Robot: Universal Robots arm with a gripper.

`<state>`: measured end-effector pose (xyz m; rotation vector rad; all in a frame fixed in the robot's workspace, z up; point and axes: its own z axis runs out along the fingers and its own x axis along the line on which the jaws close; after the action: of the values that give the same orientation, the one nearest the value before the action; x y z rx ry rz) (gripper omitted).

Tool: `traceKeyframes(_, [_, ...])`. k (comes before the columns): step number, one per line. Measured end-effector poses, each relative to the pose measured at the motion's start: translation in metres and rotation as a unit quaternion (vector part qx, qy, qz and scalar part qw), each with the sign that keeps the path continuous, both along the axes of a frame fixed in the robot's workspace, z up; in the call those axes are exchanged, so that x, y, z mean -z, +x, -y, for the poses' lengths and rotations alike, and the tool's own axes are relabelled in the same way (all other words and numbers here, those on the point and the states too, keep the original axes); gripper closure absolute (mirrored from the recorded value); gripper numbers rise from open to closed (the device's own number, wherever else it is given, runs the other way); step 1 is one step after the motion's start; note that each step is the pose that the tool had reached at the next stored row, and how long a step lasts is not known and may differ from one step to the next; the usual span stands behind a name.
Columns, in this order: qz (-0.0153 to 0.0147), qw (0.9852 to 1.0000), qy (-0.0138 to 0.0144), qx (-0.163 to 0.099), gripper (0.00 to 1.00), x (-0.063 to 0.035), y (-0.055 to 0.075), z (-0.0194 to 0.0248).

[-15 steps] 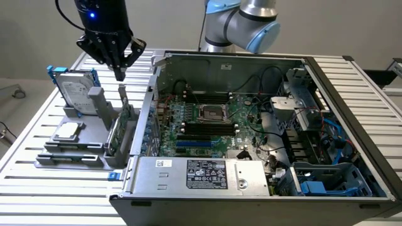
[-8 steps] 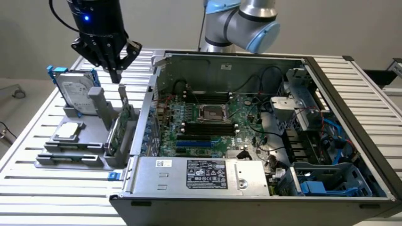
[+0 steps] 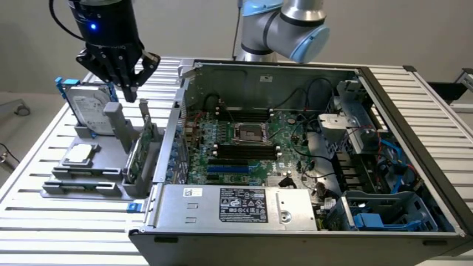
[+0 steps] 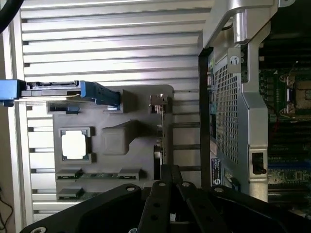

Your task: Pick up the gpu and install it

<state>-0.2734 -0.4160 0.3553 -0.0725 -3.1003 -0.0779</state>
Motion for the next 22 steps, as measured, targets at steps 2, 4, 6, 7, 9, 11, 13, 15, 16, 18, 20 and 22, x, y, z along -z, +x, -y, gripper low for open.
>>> traceKeyframes(2, [0.0000, 1.0000, 0.0000, -0.002, 0.89, 0.0010, -0.002, 0.0024])
traceKeyframes(4, [0.0000, 1.0000, 0.0000, -0.003, 0.89, 0.0018, -0.004, 0.0059])
traceKeyframes(6, [0.0000, 1.0000, 0.0001, -0.005, 0.89, 0.0026, -0.005, 0.0100])
traceKeyframes(7, [0.0000, 1.0000, 0.0001, -0.005, 0.89, 0.0030, -0.006, 0.0121])
traceKeyframes(9, [0.0000, 1.0000, 0.0002, -0.007, 0.89, 0.0040, -0.007, 0.0155])
traceKeyframes(11, [0.0000, 1.0000, 0.0002, -0.009, 0.89, 0.0049, -0.009, 0.0181])
traceKeyframes(13, [0.0000, 0.9999, 0.0002, -0.011, 0.89, 0.0056, -0.011, 0.0208])
traceKeyframes(15, [0.0001, 0.9999, 0.0003, -0.012, 0.89, 0.0061, -0.012, 0.0244])
traceKeyframes(16, [0.0002, 0.9999, 0.0003, -0.013, 0.89, 0.0063, -0.012, 0.0263])
traceKeyframes(18, [0.0003, 0.9999, 0.0007, -0.013, 0.89, 0.0064, -0.012, 0.0279])
traceKeyframes(20, [0.0003, 0.9999, 0.0009, -0.013, 0.89, 0.0065, -0.012, 0.0280])
traceKeyframes(22, [0.0002, 0.9999, 0.0010, -0.013, 0.89, 0.0065, -0.012, 0.0280])
